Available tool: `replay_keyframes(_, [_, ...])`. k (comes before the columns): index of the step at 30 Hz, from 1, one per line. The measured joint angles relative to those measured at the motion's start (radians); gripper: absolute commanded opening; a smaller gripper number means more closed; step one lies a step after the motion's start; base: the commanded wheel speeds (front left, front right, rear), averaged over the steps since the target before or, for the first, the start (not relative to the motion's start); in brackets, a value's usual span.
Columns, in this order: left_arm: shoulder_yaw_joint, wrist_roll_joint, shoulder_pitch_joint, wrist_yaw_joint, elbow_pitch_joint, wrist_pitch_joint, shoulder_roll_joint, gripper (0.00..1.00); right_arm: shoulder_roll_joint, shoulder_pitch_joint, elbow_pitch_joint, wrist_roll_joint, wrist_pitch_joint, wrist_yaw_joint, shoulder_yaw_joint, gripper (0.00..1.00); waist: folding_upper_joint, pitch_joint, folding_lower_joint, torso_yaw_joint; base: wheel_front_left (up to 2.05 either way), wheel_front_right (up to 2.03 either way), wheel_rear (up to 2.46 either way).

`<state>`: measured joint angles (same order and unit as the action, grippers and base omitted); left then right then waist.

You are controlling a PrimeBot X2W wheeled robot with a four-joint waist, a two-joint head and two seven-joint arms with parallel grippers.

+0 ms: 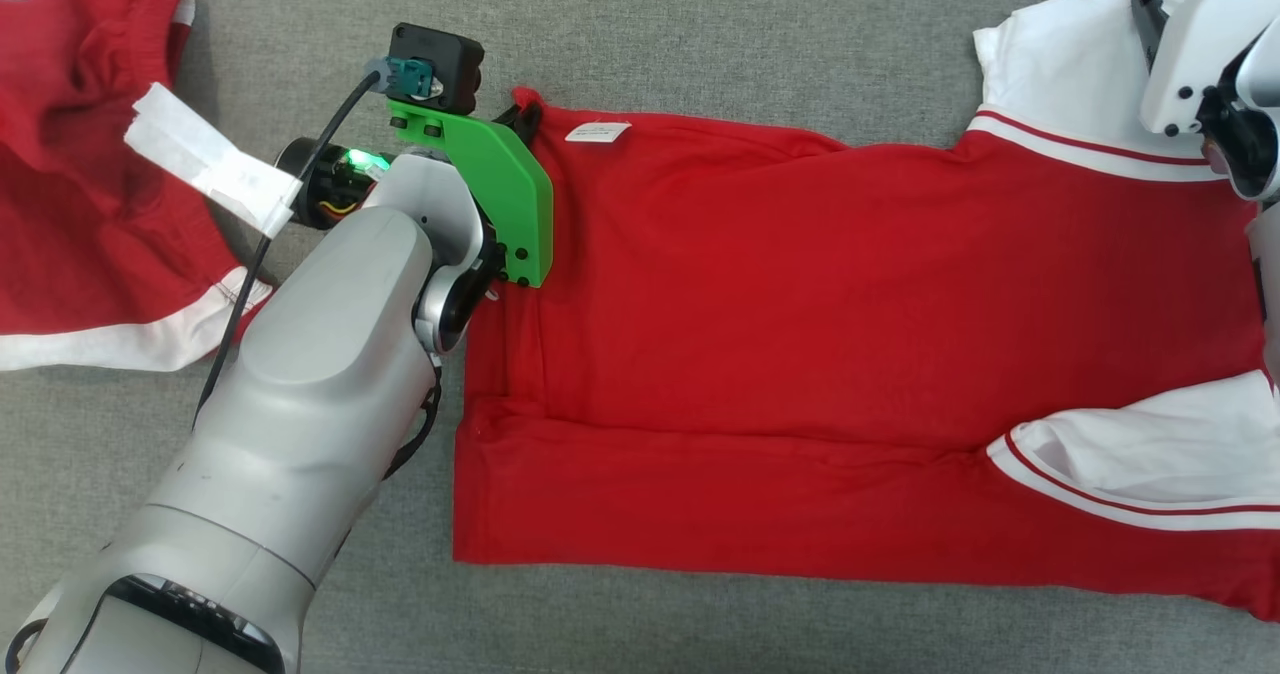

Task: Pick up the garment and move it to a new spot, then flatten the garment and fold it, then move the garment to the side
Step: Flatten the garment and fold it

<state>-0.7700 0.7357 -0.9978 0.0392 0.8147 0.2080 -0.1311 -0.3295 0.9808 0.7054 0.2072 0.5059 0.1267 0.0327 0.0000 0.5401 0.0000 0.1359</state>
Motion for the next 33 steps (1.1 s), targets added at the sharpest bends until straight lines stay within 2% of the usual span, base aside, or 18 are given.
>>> replay_keyframes(3, [0.005,0.000,-0.002,0.002,0.009,-0.045,0.003,0.00,-0.002,0.005,-0.005,0.022,-0.008,0.003,0.023,0.00,0.0000,0.001,0.0000,-0.003,0.00,0.00,0.00])
replay_keyframes(10, [0.018,-0.007,-0.003,0.022,0.047,-0.132,0.003,0.00,-0.016,-0.022,-0.027,0.036,-0.151,0.005,0.009,0.00,0.0000,-0.021,0.0001,-0.017,0.00,0.00,0.00])
replay_keyframes(12, [0.021,-0.007,0.001,0.022,0.055,-0.163,0.000,0.00,0.001,-0.033,-0.051,0.088,-0.202,0.005,-0.009,0.00,0.0000,-0.031,0.0001,-0.022,0.00,0.00,0.00])
replay_keyframes(16, [0.022,-0.009,0.035,0.023,0.065,-0.220,-0.012,0.00,0.045,-0.086,-0.112,0.282,-0.245,0.005,-0.026,0.00,0.0000,-0.060,0.0002,-0.034,0.00,0.00,0.00])
replay_keyframes(23, [0.017,-0.018,0.086,0.023,0.066,-0.300,-0.030,0.00,-0.055,-0.229,-0.239,0.357,-0.265,0.005,0.057,0.00,0.0000,-0.113,0.0002,-0.057,0.00,0.00,0.00])
replay_keyframes(33, [0.014,-0.016,0.177,0.027,0.057,-0.364,-0.050,0.00,-0.103,-0.432,-0.382,0.414,-0.264,0.005,0.080,0.00,0.0000,-0.194,0.0000,-0.083,0.00,0.00,0.00])
